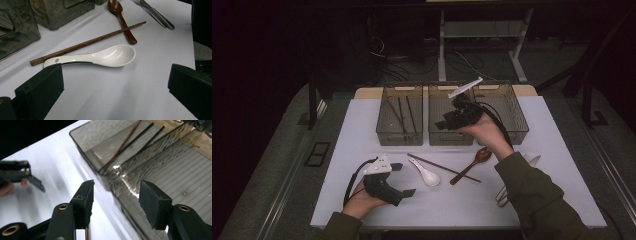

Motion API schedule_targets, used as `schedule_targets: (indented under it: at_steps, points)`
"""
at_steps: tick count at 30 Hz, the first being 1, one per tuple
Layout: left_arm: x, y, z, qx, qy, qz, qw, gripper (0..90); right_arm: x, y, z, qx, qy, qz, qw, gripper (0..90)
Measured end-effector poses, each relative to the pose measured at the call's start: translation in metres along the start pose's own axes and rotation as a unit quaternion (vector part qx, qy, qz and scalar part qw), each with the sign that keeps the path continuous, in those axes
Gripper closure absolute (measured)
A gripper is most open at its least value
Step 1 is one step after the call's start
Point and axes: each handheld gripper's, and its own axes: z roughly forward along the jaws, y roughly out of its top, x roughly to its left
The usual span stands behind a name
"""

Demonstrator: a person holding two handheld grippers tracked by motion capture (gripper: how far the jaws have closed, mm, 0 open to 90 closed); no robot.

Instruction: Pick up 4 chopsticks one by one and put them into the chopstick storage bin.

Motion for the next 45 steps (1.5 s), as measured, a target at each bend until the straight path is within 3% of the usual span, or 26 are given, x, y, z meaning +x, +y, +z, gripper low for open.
schedule_targets:
  at_steps: [13,23,36,45]
  points:
    - [0.002,-0.002,-0.003,0.005,0.012,0.007,0.9999,0.0,0.001,-0.046,-0.030,-0.014,0.020,-0.018,0.9995,45.5]
    - [0.003,-0.002,-0.003,0.006,0.013,0.005,0.9999,0.0,0.004,-0.088,-0.043,-0.006,0.030,-0.021,0.9993,47.9]
    - [0.002,-0.002,-0.002,0.008,0.012,0.007,0.9999,0.0,0.008,-0.128,-0.051,0.020,0.035,-0.027,0.9988,53.7]
    - [0.002,-0.002,-0.001,0.012,0.011,0.010,0.9998,0.0,0.013,-0.146,-0.046,0.059,0.035,-0.040,0.9969,57.2]
